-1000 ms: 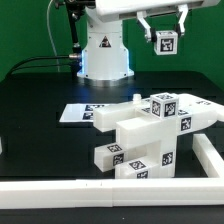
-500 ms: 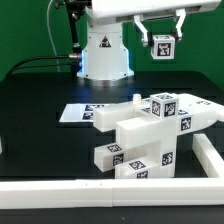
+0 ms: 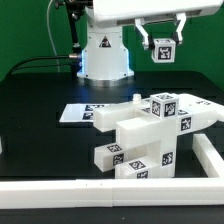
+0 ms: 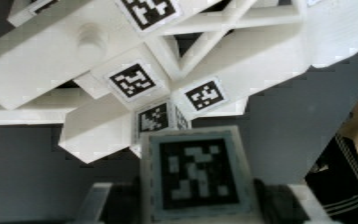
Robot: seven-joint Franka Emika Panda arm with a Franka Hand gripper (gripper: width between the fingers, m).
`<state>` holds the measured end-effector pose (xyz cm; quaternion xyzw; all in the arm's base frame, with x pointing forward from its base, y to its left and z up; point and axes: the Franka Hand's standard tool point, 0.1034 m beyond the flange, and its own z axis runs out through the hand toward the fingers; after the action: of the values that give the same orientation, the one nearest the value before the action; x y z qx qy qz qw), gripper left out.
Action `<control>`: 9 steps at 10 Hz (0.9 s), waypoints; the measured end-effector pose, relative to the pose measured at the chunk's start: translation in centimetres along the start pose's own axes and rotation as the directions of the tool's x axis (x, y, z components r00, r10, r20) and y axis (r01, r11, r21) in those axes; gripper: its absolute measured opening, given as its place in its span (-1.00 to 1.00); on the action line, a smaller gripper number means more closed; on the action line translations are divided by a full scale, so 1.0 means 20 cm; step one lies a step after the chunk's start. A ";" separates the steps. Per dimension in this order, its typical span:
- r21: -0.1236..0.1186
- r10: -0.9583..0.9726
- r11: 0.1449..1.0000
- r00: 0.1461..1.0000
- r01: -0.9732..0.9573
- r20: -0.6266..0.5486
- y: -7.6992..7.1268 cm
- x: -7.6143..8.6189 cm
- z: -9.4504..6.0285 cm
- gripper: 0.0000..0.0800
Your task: Assemble chair
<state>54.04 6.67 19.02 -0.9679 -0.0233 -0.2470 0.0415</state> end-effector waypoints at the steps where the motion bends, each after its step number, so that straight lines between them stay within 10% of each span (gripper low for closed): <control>1: -0.001 -0.023 1.000 1.000 0.023 -0.003 0.02 0.02 -0.01 -0.29; 6: 0.014 -0.053 0.999 0.998 0.052 0.045 0.05 -0.01 0.01 -0.29; 9: 0.076 -0.140 0.988 0.984 0.131 0.114 0.40 0.07 -0.09 -0.29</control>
Offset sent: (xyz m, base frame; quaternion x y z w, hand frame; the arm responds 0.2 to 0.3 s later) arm 0.0000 0.0000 0.0000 0.0000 0.0000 0.0000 1.0000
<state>54.96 -1.47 20.62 -0.9751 -0.1000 -0.1899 0.0563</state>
